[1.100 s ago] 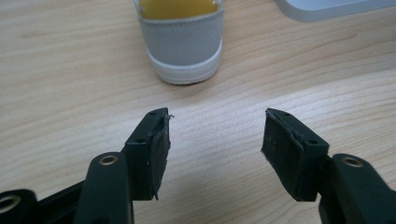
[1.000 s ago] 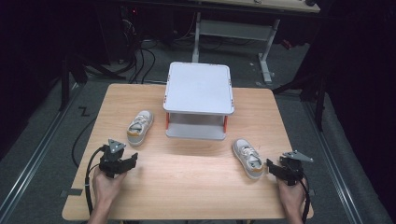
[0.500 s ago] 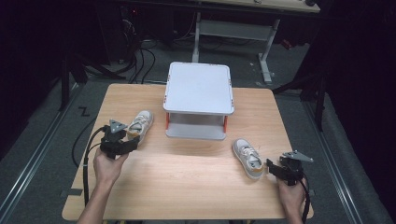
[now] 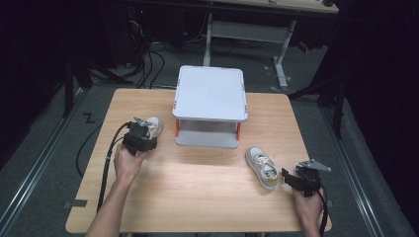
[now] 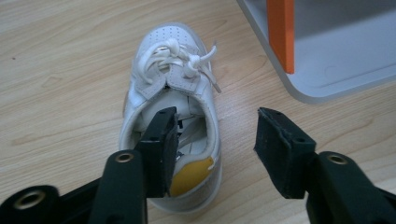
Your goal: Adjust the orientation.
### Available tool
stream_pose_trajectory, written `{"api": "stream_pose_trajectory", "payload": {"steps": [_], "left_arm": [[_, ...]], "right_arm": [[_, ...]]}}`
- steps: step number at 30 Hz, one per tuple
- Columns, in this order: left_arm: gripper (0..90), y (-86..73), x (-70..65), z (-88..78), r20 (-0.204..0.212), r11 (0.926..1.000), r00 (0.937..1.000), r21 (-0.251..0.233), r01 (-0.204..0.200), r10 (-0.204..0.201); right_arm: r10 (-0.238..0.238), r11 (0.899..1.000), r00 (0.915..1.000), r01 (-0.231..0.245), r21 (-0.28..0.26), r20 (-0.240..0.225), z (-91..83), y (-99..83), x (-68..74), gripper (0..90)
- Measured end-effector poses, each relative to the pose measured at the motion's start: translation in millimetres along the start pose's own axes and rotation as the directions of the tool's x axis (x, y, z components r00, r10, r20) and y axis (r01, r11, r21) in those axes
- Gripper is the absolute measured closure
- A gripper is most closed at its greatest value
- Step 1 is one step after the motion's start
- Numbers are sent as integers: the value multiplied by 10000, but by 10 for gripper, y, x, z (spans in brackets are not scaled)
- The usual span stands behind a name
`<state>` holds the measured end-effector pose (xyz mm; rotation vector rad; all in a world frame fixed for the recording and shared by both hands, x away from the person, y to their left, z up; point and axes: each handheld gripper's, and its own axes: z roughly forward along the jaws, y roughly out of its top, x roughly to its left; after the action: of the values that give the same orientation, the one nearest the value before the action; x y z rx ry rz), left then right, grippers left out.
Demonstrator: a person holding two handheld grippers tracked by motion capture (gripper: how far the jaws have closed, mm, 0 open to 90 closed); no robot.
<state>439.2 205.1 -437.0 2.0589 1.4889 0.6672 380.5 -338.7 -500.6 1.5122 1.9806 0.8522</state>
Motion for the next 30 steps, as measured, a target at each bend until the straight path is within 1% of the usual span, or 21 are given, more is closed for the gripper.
{"api": "stream_pose_trajectory", "payload": {"steps": [3, 4, 5, 7, 10, 12, 13, 14, 15, 16, 17, 18, 19, 20, 22, 23, 25, 26, 28, 29, 30], "left_arm": [[532, 15, -1, 50, -50, 9999, 10000, 135, 33, -33], [568, 20, 10, 67, -4, 9999, 10000, 137, 84, -84], [568, 22, 25, 80, 77, 9996, 9996, 134, 257, -258], [614, 21, 72, 94, 199, 9983, 9982, 141, 561, -564], [686, 24, 116, 103, 300, 9972, 9969, 214, 718, -724], [703, 27, 145, 113, 521, 9968, 9957, 249, 758, -770], [720, 30, 171, 124, 819, 9934, 9903, 312, 1103, -1126], [734, 30, 171, 124, 819, 9934, 9903, 312, 1103, -1126], [734, 36, 182, 134, 1026, 9922, 9872, 350, 1194, -1224], [779, 40, 187, 141, 1256, 9906, 9829, 400, 1309, -1349], [779, 39, 199, 148, 1455, 9898, 9792, 401, 1369, -1413], [808, 37, 207, 155, 1663, 9864, 9724, 442, 1583, -1635], [829, 38, 212, 160, 1788, 9835, 9672, 464, 1751, -1806], [853, 40, 207, 163, 1855, 9825, 9649, 470, 1803, -1859], [857, 41, 192, 156, 1750, 9854, 9698, 437, 1647, -1699], [859, 37, 192, 153, 1742, 9852, 9697, 398, 1667, -1711], [860, 25, 191, 130, 1861, 9826, 9648, 333, 1827, -1857], [861, 23, 187, 111, 1912, 9828, 9641, 272, 1825, -1844], [863, 20, 146, 18, 1998, 9868, 9670, -15, 1618, -1582], [865, 20, 146, 18, 1998, 9868, 9670, -15, 1618, -1582], [865, 20, 124, -26, 1998, 9877, 9683, -127, 1557, -1501]], "right_arm": [[-2, 10000, 10000, 2, 1, -2, 0, 0, 0, 383], [0, 10000, 10000, 0, 0, 0, 0, 0, 0, 384], [0, 10000, 10000, 0, 0, 0, 0, 0, 0, 384], [-7, 10000, 10000, 7, 2, 2, -1, 0, 0, 383], [-15, 10000, 10000, 15, 3, 5, 0, 0, 2, 384], [-30, 10000, 10000, 30, -6, -1, 0, 0, 2, 384], [-32, 10000, 10000, 32, -6, -3, 0, 0, 2, 383], [-32, 10000, 10000, 32, -6, -3, 0, 0, 2, 383], [-32, 10000, 10000, 32, -5, -4, 0, 0, 2, 383], [-36, 10000, 10000, 36, -9, -2, 1, 0, 1, 383], [-36, 10000, 10000, 36, -9, -2, 1, 0, 1, 383], [-36, 10000, 10000, 36, -5, -9, 0, 0, 2, 383], [-35, 10000, 10000, 35, -6, -10, 0, 0, 2, 383], [-34, 10000, 10000, 34, -6, -9, 0, 0, 1, 383], [-34, 10000, 10000, 34, -6, -11, 0, 0, 1, 383], [-55, 10000, 10000, 55, -13, -12, 1, 0, 0, 383], [-58, 10000, 10000, 58, -11, -12, 1, 0, -1, 383], [-57, 10000, 10000, 57, -12, -13, 1, 0, -1, 383], [-62, 10000, 10000, 62, -13, -13, 1, 0, 0, 383], [-62, 10000, 10000, 62, -13, -13, 1, 0, 0, 383], [-33, 10000, 10000, 33, -6, -13, 0, 0, 1, 383]]}}
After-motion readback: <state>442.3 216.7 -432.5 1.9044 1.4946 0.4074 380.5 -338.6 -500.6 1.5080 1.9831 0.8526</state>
